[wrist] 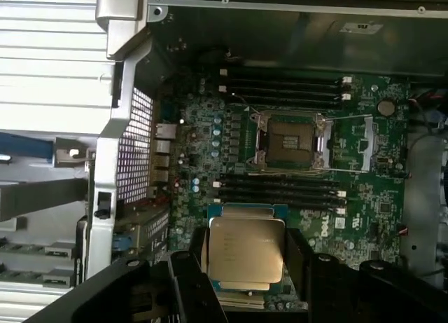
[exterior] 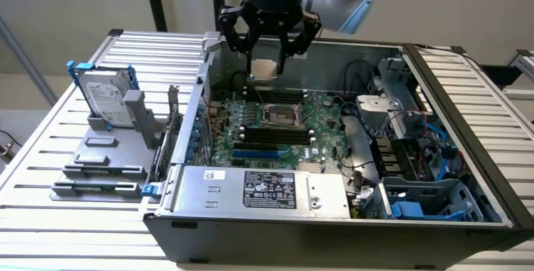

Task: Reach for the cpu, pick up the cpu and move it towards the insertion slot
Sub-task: 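Pick up the cpu and move it towards the insertion slot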

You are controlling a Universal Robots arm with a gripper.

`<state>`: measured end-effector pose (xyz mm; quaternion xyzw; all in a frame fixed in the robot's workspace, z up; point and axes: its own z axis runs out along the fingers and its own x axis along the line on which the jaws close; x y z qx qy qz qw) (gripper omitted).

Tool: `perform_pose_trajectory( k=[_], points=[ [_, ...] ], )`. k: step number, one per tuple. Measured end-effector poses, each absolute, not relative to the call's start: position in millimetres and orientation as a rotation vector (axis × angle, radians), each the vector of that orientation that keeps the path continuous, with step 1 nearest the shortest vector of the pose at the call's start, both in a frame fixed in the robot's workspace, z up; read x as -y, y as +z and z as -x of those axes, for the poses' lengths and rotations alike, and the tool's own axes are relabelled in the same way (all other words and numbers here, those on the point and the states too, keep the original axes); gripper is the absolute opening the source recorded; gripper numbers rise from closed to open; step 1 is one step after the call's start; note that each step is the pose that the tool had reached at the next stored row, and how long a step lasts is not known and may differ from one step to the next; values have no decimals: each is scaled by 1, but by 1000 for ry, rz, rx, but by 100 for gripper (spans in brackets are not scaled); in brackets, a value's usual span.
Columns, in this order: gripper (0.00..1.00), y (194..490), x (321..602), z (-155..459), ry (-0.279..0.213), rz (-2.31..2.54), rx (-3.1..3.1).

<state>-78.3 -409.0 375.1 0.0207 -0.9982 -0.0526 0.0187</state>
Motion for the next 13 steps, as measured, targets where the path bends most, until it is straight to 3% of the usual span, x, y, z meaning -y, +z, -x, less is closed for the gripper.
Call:
perform_pose_trajectory(
  k=[13],
  points=[
    [54,367,374,53,-141,-63,3107]
  ],
)
